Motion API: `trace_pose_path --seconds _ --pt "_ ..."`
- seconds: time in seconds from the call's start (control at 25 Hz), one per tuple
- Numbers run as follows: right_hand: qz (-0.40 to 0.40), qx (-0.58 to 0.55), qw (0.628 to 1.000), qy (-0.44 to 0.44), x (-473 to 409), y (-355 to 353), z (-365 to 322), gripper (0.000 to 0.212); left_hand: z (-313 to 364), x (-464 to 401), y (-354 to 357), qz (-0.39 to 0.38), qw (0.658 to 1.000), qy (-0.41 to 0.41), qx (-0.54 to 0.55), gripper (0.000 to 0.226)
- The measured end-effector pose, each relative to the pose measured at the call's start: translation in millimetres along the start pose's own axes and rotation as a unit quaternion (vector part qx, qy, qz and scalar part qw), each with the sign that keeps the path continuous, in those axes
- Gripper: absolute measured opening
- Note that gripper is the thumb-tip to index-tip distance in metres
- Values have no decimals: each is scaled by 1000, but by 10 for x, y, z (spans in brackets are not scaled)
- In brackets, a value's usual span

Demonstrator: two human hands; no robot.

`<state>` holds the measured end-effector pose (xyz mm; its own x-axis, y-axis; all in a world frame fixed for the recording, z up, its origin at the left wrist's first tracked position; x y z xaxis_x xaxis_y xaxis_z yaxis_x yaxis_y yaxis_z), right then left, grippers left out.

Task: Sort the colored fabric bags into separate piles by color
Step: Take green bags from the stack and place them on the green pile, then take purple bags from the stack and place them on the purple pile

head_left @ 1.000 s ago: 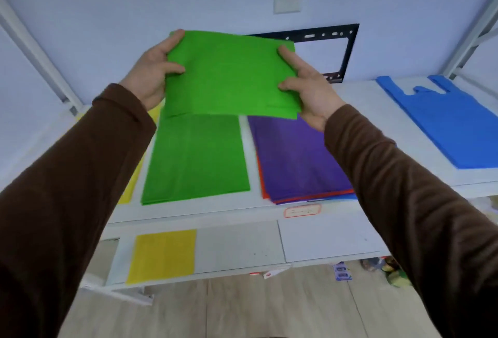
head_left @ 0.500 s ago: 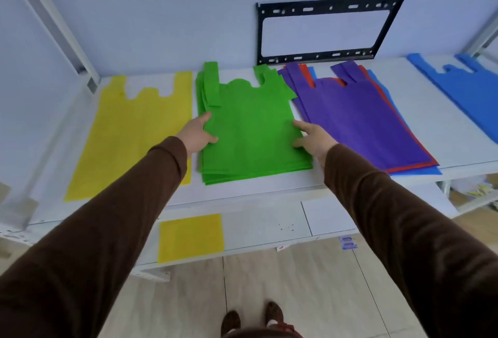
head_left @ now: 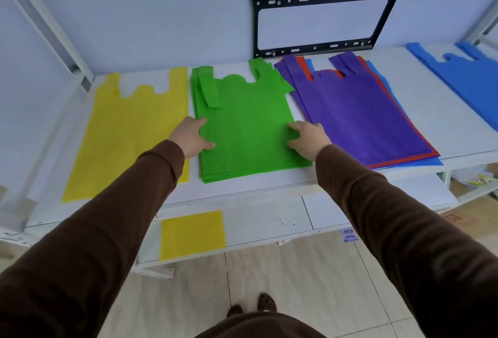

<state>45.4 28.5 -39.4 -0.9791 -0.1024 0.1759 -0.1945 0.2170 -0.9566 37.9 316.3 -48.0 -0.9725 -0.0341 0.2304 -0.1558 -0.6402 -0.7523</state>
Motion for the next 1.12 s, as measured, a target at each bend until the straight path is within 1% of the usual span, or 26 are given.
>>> trace_pose_path --seconds 0.04,0.12,0.2,0.24,0.28,0.32,0.36,0.4,0.44,0.52,0.56,0.64,0.68,0.72,0.76,0.8,0.84,0.88,0.92,0.96,1.0,1.04,1.12 --pt "0 7 1000 -6 22 13 -17 56 3 0 8 -1 1000 0 -24 87" --pt "9 12 1000 -14 45 56 -19 56 12 -18 9 -14 999 -6 -37 88" --pt "11 7 1000 -16 53 77 2 57 42 -34 -51 -23 997 -19 -70 85" --pt "13 9 1000 -15 51 81 20 56 58 -71 -104 -8 996 -20 -86 81" --pt "26 17 999 -13 49 77 41 56 83 -125 -173 20 997 -20 -75 76" --pt "53 25 998 -15 45 70 58 54 117 -196 -243 48 998 -26 -24 70" --pt "88 19 996 -23 35 60 68 51 154 -291 -312 73 996 -31 50 62" --pt "116 -7 993 -35 27 56 65 46 190 -400 -373 91 988 -37 117 53" --pt "128 -45 990 -48 22 63 54 42 232 -505 -417 98 982 -39 156 45" --pt "108 -104 986 -75 12 113 27 36 305 -693 -439 72 981 -40 174 32" --pt "88 -104 987 -87 6 149 19 35 345 -773 -420 52 983 -41 174 29" --pt "69 -59 990 -109 -8 212 27 34 412 -899 -372 19 982 -47 181 30" --pt "68 -44 990 -114 -18 228 40 34 437 -954 -372 13 979 -55 198 32" --pt "69 -40 990 -117 -24 238 50 35 457 -1004 -388 12 968 -64 241 32" --pt "71 -40 990 -119 -36 251 69 36 484 -1055 -412 5 944 -75 321 27" --pt "71 -41 989 -121 -41 263 81 37 517 -1086 -439 -14 896 -83 436 20" --pt "71 -39 989 -124 -47 275 89 37 541 -1122 -465 -33 828 -81 554 19" --pt "71 -38 989 -125 -52 285 99 38 535 -1184 -486 -41 758 -75 646 26" --pt "70 -37 989 -126 -53 288 103 38 520 -1223 -495 -46 714 -62 695 40" --pt "66 -37 989 -125 -55 285 103 38 523 -1227 -482 -51 712 -46 699 52" --pt "62 -39 989 -127 -48 278 98 38 534 -1205 -433 -56 732 -31 678 60" --pt "62 -53 988 -128 -36 261 100 38 570 -1158 -357 -58 759 -22 648 63" --pt "93 -115 981 -125 1 181 143 36 688 -1035 -167 -69 819 -3 569 57"
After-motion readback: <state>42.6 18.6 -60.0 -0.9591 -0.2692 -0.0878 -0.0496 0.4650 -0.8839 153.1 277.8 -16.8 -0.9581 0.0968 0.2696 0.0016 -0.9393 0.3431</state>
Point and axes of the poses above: each hand's wrist, its own x-axis away from the middle knuckle, its own y-axis out of the palm, z = x × y, the point moved 2 cm from there along -x, towards the middle knuckle, and after that the axes turned 11 degrees about x, right-handed, at the moved point
